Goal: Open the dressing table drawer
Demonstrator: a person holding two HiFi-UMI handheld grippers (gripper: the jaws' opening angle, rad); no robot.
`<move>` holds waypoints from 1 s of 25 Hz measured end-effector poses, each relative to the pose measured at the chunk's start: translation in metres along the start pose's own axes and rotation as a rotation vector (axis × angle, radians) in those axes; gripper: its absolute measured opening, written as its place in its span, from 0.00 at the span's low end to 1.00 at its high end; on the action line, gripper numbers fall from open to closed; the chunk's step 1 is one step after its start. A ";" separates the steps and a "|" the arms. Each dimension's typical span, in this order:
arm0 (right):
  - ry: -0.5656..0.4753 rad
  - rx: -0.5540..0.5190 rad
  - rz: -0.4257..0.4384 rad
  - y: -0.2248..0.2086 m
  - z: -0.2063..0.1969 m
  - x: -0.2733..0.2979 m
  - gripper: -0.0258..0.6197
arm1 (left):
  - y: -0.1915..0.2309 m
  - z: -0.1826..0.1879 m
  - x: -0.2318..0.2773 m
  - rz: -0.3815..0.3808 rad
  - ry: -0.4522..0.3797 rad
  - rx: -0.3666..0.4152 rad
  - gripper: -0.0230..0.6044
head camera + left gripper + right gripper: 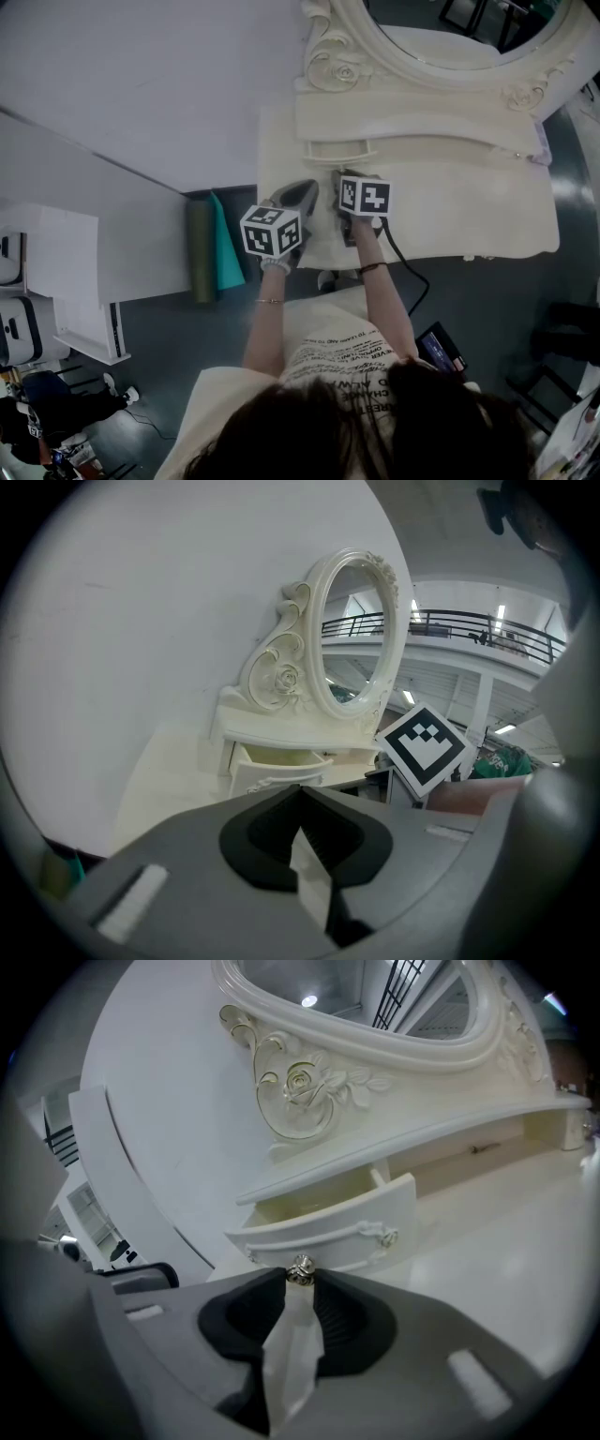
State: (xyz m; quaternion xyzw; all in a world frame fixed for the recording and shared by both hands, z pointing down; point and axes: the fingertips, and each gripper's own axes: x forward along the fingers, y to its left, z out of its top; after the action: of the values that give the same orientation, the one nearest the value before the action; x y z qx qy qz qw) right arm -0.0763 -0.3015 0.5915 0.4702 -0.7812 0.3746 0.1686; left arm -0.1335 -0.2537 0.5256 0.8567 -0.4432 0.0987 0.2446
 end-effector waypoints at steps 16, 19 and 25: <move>-0.005 0.006 -0.001 -0.003 -0.005 -0.004 0.20 | -0.005 -0.008 0.002 -0.013 0.015 0.001 0.03; -0.007 0.006 -0.001 -0.002 -0.007 -0.006 0.20 | -0.007 -0.008 0.000 -0.015 0.017 0.003 0.03; -0.012 0.010 -0.003 -0.002 -0.007 -0.006 0.20 | -0.007 -0.010 0.000 -0.021 0.021 0.000 0.03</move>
State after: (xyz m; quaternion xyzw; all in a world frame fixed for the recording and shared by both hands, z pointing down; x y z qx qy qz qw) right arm -0.0717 -0.2935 0.5932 0.4744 -0.7797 0.3753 0.1621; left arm -0.1276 -0.2448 0.5318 0.8602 -0.4318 0.1050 0.2502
